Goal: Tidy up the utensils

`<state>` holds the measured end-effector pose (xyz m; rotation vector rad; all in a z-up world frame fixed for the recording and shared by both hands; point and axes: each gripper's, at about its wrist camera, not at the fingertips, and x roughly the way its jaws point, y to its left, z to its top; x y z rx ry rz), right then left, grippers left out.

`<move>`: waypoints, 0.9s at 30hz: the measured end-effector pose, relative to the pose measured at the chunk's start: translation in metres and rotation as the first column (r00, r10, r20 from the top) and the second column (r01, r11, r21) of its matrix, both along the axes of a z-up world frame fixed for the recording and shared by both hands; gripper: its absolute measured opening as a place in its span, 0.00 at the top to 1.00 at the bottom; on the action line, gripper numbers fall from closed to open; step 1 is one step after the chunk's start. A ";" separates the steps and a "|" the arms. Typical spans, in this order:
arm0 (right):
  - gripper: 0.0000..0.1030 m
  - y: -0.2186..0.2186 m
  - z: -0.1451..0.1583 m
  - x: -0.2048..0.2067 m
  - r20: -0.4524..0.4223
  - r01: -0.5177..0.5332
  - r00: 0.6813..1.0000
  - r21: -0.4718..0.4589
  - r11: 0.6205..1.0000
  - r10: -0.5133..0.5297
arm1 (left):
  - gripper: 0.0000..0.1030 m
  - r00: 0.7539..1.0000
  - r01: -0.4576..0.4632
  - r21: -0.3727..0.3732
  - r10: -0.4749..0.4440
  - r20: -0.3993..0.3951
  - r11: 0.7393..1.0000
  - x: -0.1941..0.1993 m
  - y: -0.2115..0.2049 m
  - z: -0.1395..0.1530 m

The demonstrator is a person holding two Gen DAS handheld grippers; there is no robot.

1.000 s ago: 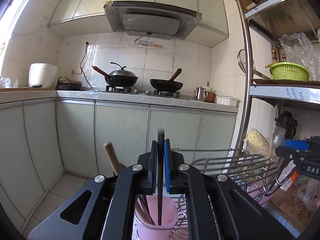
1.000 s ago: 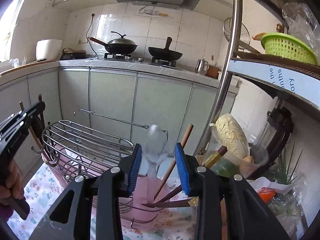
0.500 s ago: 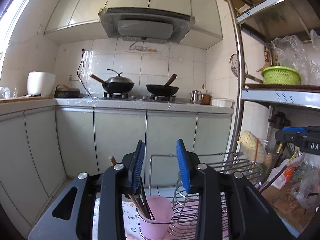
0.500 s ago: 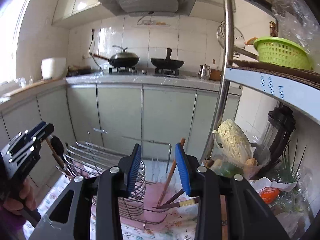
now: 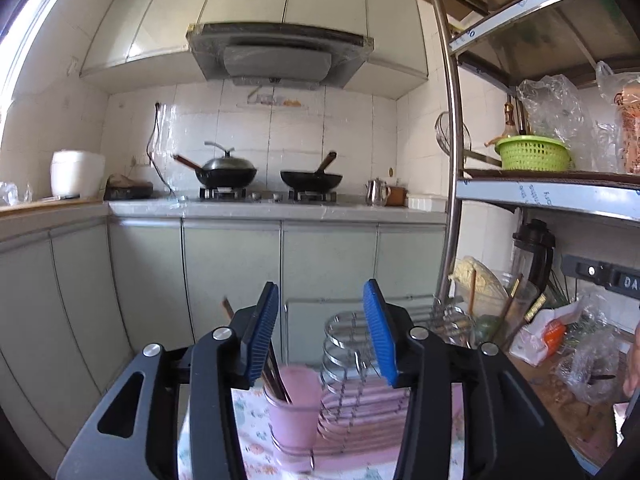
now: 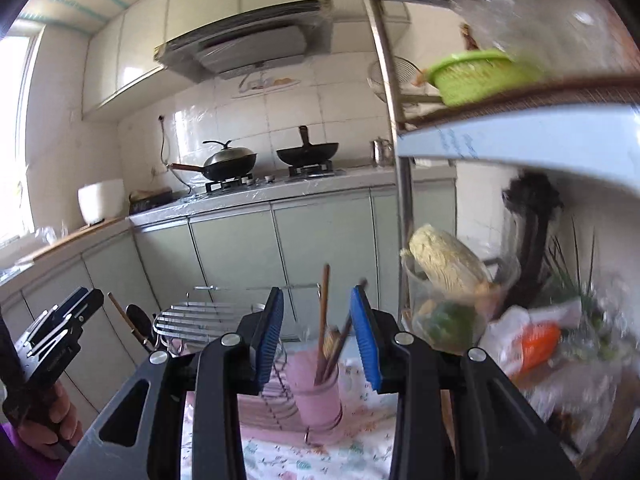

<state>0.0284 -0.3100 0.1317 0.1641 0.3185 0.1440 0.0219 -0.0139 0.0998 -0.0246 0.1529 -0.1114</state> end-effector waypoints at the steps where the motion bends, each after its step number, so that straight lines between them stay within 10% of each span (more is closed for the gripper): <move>1: 0.67 -0.002 -0.006 -0.003 -0.013 -0.002 1.000 0.011 1.000 0.002 | 0.57 1.000 0.004 -0.004 -0.005 -0.016 1.000 0.001 0.000 -0.002; 27: 0.62 0.067 -0.105 -0.011 -0.157 -0.080 0.985 -0.035 0.996 0.074 | 0.57 0.941 -0.060 -0.040 0.043 -0.336 0.997 -0.002 -0.012 -0.067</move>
